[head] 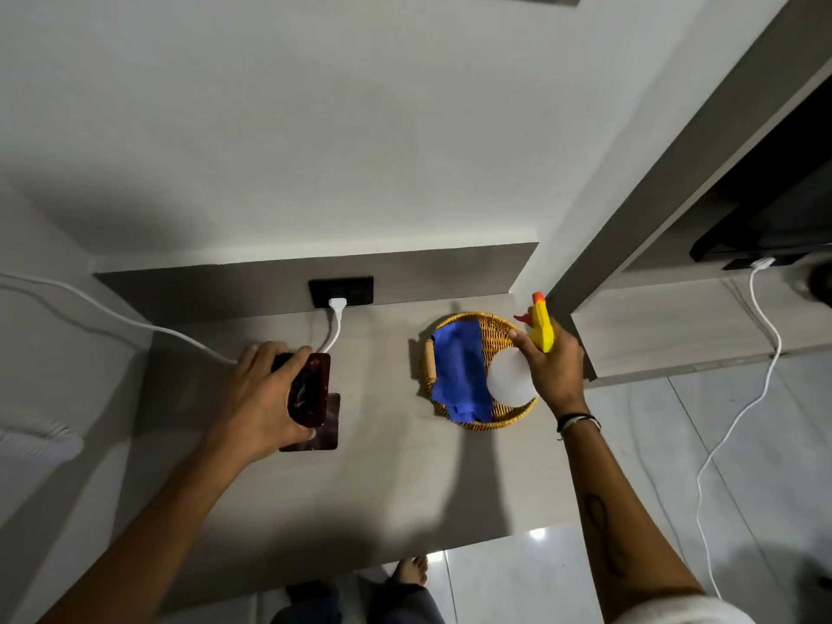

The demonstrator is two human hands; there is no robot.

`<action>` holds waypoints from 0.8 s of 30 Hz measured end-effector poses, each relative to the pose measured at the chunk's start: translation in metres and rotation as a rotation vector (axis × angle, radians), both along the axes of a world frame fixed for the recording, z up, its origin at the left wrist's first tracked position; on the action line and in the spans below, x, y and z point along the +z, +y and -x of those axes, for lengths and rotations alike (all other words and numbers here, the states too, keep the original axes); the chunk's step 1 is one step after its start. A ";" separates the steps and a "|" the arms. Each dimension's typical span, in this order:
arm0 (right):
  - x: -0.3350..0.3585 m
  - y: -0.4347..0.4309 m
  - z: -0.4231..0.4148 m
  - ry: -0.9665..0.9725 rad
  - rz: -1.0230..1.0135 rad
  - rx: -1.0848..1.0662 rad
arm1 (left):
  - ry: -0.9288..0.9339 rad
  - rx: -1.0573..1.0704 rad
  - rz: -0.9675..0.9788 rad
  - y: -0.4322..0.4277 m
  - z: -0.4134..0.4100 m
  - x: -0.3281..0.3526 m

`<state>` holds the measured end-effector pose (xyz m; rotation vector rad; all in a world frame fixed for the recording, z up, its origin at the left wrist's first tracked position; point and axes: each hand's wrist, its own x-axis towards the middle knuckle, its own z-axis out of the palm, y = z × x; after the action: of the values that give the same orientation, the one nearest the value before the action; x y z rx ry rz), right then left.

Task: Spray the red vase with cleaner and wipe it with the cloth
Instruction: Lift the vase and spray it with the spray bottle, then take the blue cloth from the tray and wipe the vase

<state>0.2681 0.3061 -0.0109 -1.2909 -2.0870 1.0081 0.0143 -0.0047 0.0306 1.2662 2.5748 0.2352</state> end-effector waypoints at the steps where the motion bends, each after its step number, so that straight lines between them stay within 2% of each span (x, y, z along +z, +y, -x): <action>1: -0.005 0.004 0.001 0.006 0.002 0.004 | 0.002 0.011 -0.003 0.001 -0.002 -0.001; 8: -0.039 0.016 0.008 0.038 0.034 0.025 | 0.004 0.047 -0.009 0.003 -0.007 -0.006; 16: -0.048 0.016 -0.004 0.148 0.069 -0.121 | -0.016 0.079 -0.036 0.002 -0.010 -0.010; 18: -0.045 0.007 -0.014 0.109 -0.082 -0.152 | -0.011 0.075 -0.044 0.000 -0.010 -0.012; 20: -0.043 -0.012 -0.019 0.065 -0.410 -0.156 | -0.008 0.074 -0.058 -0.001 -0.010 -0.013; 22: -0.048 -0.036 -0.009 0.093 -0.577 -0.010 | -0.010 0.073 -0.070 -0.001 -0.013 -0.014; 24: -0.061 -0.054 0.011 -0.054 -0.596 0.248 | -0.009 0.073 -0.077 -0.001 -0.014 -0.015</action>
<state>0.2571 0.2519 -0.0720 -0.7786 -2.3743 0.3796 0.0285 -0.0062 0.0155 1.1954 2.6302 0.3568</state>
